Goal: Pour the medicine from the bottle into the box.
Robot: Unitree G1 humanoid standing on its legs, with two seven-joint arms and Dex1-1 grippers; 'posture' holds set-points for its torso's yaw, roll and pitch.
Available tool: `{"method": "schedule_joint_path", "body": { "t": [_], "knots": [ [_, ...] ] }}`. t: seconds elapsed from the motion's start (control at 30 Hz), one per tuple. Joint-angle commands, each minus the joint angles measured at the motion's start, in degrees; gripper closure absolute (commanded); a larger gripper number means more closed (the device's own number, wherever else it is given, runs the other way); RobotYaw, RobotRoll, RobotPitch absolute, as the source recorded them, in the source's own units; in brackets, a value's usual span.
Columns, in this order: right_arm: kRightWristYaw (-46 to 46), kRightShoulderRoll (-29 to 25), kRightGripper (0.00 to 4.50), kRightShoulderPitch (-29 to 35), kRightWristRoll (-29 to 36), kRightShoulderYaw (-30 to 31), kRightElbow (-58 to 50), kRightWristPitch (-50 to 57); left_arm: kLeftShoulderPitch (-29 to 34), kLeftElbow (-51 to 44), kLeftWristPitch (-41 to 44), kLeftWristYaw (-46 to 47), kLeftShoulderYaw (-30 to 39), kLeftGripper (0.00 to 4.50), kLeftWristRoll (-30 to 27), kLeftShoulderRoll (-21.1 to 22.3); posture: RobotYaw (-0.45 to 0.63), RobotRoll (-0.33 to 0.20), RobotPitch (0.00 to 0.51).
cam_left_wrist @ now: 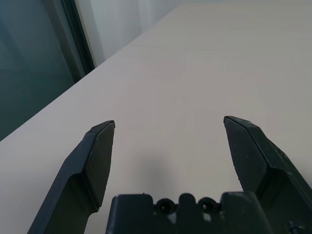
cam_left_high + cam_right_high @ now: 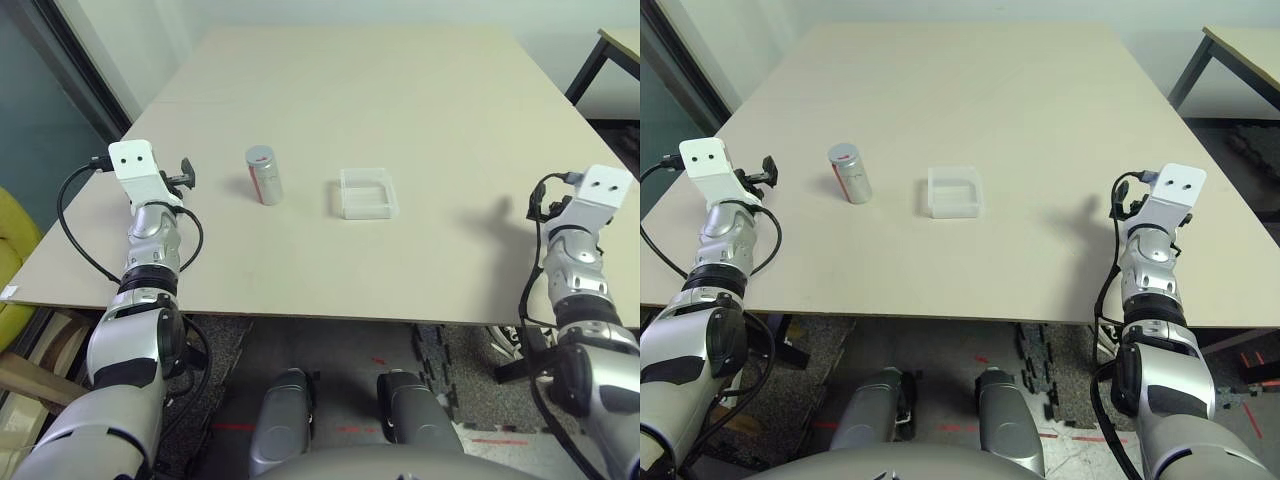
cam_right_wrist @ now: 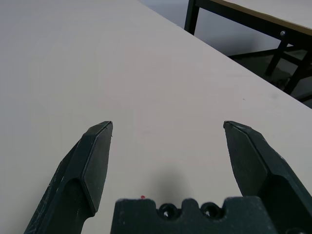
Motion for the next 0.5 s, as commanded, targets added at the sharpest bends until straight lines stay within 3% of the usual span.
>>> {"method": "schedule_joint_path", "body": {
  "t": [0.03,0.27,0.43,0.5],
  "knots": [
    [0.39,-0.06,0.00,-0.38,-0.56,0.50,1.16,-0.48,-0.12,0.74,-0.41,-0.77,-0.38,0.01,0.39,0.68,-0.04,0.000,0.069],
    [6.76,-1.96,0.00,-0.27,-1.49,3.25,0.11,0.41,-0.02,0.12,-0.23,-6.60,0.15,0.01,-1.13,1.50,-0.05,0.000,0.066],
    [19.86,-5.11,0.00,-0.91,-1.16,6.33,-0.83,2.60,0.74,0.66,0.70,-14.14,-0.32,0.01,-1.47,2.60,-0.07,0.000,0.064],
    [26.43,-7.10,0.00,-1.40,-0.48,7.33,-2.33,3.96,1.31,0.13,1.23,-22.15,-0.10,0.01,-3.05,3.11,-0.07,0.000,0.063]
  ]
}}
